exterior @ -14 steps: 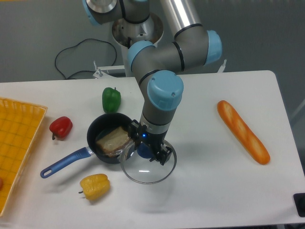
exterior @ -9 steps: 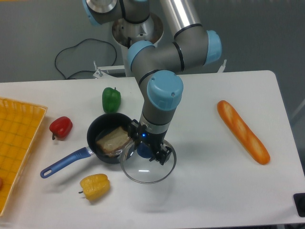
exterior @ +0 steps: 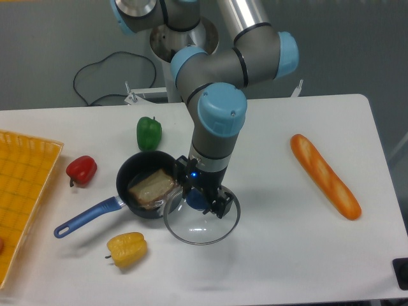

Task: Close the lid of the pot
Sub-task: 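Move the held glass lid over the saucepan and lower it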

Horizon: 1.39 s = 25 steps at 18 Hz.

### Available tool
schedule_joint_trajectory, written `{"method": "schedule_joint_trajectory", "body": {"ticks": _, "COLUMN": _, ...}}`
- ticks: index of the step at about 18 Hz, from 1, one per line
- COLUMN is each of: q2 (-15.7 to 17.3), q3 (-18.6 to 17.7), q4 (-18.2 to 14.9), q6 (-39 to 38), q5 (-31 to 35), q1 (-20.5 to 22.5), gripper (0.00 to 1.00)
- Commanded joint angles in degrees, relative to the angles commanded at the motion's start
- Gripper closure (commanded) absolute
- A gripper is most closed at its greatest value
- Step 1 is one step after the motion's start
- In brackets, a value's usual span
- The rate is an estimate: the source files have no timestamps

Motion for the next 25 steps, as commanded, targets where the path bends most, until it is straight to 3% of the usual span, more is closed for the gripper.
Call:
{"method": "schedule_joint_trajectory", "body": {"ticks": 7, "q2": 3.43, "q3": -1.4, "q4": 1.85, "q6": 3.69, "q5": 0.18, "q1": -0.88, "gripper": 0.56}}
{"method": "schedule_joint_trajectory", "body": {"ticks": 11, "q2": 5.54, "q3": -5.35, "q4": 3.25, "q6": 3.87, "q5": 2.53, "q1": -1.23, "gripper": 0.56}}
{"method": "schedule_joint_trajectory", "body": {"ticks": 14, "q2": 5.28, "q3": -7.29, "q4": 4.39, "q6": 3.61, "q5": 7.55, "q1": -5.27, "gripper": 0.56}}
{"method": "schedule_joint_trajectory", "body": {"ticks": 25, "q2": 5.1, "q3": -10.63, "q4": 4.4, "q6": 3.25, "q5": 11.07, "q1": -10.71, "gripper": 0.56}}
